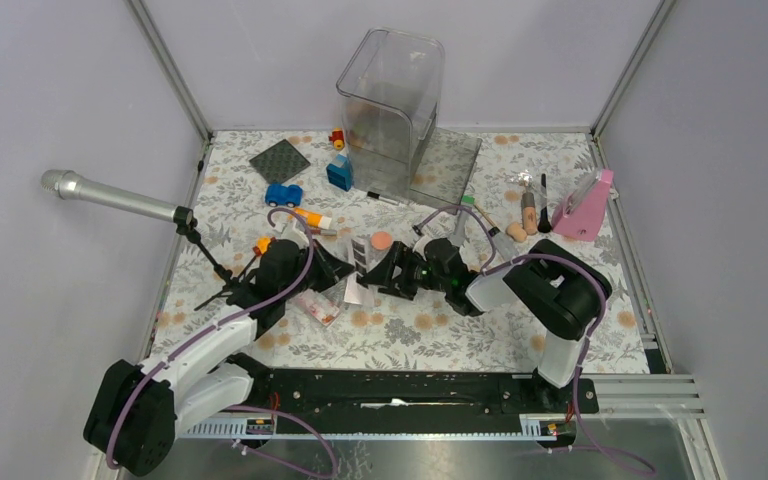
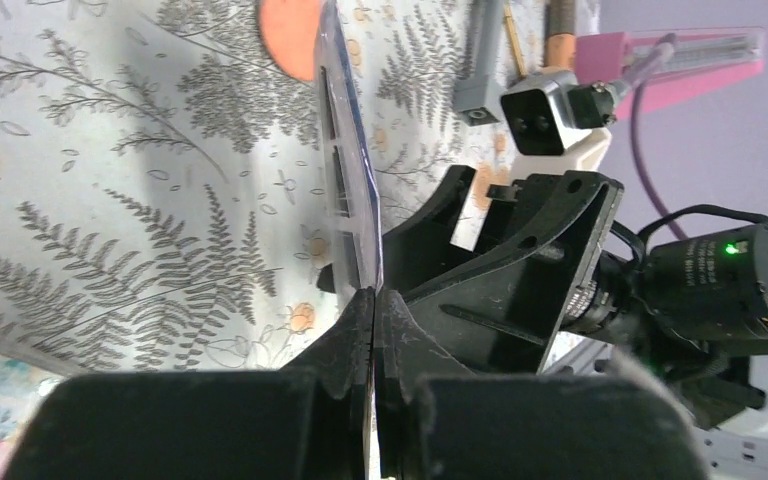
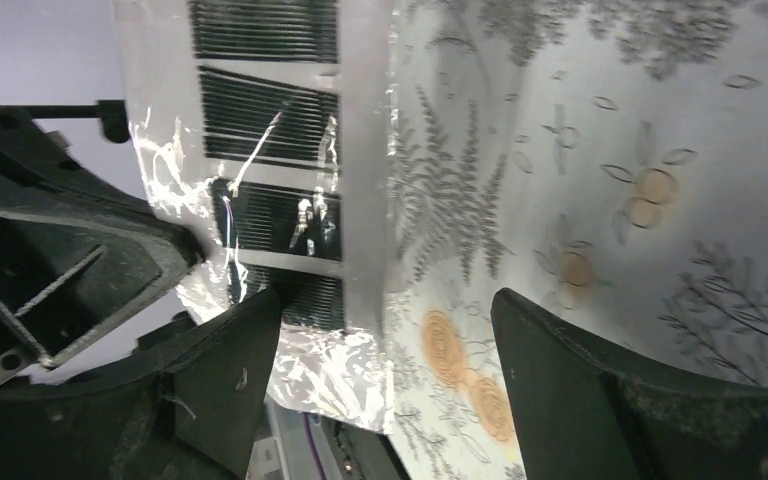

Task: Organize the makeup
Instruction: Pick up the makeup tool from the center of the board, then place the makeup tool in the drawer, then pick up the makeup from the center of the board.

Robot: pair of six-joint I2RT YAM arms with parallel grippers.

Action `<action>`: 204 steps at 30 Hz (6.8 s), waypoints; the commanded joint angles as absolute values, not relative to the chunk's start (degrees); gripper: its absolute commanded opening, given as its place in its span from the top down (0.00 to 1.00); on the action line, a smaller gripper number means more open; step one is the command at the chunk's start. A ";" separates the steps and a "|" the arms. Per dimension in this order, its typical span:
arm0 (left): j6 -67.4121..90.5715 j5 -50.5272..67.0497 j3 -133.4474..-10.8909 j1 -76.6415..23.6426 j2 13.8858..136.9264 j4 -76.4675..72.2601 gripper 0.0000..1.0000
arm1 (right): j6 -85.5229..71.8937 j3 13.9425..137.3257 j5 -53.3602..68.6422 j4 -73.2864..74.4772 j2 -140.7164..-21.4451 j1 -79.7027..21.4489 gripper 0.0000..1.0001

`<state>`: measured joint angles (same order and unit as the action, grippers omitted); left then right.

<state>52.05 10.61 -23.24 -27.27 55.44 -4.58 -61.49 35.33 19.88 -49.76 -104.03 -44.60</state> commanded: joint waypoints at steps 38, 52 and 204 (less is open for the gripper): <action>54.16 11.29 -23.85 -26.89 55.90 -9.02 1.00 | -66.16 33.48 22.23 -68.20 -99.69 -44.86 0.80; 49.86 5.35 -30.94 -26.89 51.10 3.64 0.15 | -55.76 36.93 9.53 -37.80 -87.82 -44.45 0.89; 57.65 -25.27 -41.58 -50.59 88.68 18.68 0.43 | -29.61 48.43 -4.72 14.76 -59.31 -15.21 0.00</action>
<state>58.15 -31.83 -40.12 -49.12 84.95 22.87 -28.71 49.50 -2.74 13.67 -61.89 -14.94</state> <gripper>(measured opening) 0.635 0.993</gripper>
